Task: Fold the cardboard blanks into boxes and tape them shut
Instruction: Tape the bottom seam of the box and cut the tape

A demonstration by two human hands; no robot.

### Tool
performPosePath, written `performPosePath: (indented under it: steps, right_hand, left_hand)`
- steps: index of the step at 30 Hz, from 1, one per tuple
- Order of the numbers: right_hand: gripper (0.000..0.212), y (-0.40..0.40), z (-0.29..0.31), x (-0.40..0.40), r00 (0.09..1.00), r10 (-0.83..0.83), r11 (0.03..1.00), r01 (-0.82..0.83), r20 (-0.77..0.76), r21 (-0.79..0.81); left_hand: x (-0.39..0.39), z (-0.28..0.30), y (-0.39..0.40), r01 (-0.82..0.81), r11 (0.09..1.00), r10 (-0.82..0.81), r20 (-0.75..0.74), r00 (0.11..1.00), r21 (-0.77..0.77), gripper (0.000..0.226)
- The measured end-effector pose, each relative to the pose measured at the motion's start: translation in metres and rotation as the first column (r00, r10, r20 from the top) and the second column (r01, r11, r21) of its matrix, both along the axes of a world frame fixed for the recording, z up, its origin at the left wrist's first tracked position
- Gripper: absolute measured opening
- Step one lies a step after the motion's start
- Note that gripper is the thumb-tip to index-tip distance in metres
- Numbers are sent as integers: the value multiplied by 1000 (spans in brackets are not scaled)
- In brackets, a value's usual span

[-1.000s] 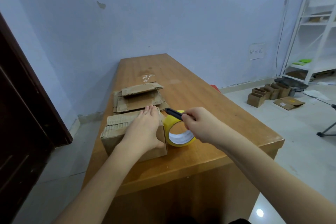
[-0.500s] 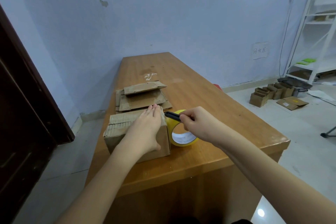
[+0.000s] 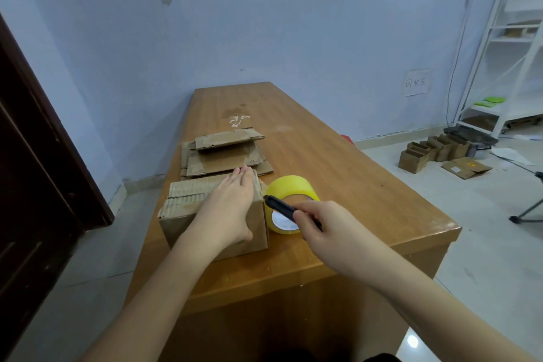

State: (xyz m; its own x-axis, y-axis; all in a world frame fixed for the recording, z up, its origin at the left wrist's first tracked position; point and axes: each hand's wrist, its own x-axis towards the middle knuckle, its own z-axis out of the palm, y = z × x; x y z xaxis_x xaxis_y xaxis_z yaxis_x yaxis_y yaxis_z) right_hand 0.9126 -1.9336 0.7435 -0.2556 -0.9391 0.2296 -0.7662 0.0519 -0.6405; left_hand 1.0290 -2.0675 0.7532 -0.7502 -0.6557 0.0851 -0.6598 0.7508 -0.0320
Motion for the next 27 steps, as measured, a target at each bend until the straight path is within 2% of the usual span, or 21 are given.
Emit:
performPosePath:
  steps: [4, 7, 9, 12, 16, 20, 22, 25, 27]
  right_hand:
    - [28, -1, 1, -7, 967, -55, 998, 61, 249, -18]
    - [27, -4, -6, -19, 876, -140, 978, 194, 461, -71]
    - [21, -9, -13, -23, 809, -149, 945, 286, 569, -160]
    - [17, -17, -19, -32, 759, -129, 890, 373, 639, -263]
    - [24, -27, -28, -57, 664, -132, 864, 441, 736, -244]
    - [26, -37, -43, -90, 621, -241, 836, 523, 746, -165]
    - [23, -42, -53, -106, 638, -329, 837, 539, 696, -98]
    - [17, -49, -64, -126, 737, -491, 840, 542, 464, 28]
    - [17, -53, -71, -135, 783, -572, 819, 562, 247, 114]
  left_hand:
    - [2, 0, 1, 3, 1000, -3, -18, 1000, 10, 122]
    - [1, -1, 0, 6, 1000, -6, -23, 1000, -3, 122]
    - [1, -3, -1, 12, 1000, -12, -21, 1000, -24, 122]
    - [0, -6, -2, 36, 999, -37, -23, 999, -37, 123]
    - [1, -7, -3, 61, 997, -62, -24, 998, -52, 119]
    - [0, -7, -4, 55, 996, -56, -7, 998, -68, 115]
    - [-2, -6, -3, 46, 997, -45, 8, 999, -64, 113]
    - [-5, -3, -1, 38, 997, -36, 28, 999, -68, 106]
    - [-6, -3, 0, 34, 998, -33, 21, 999, -61, 101]
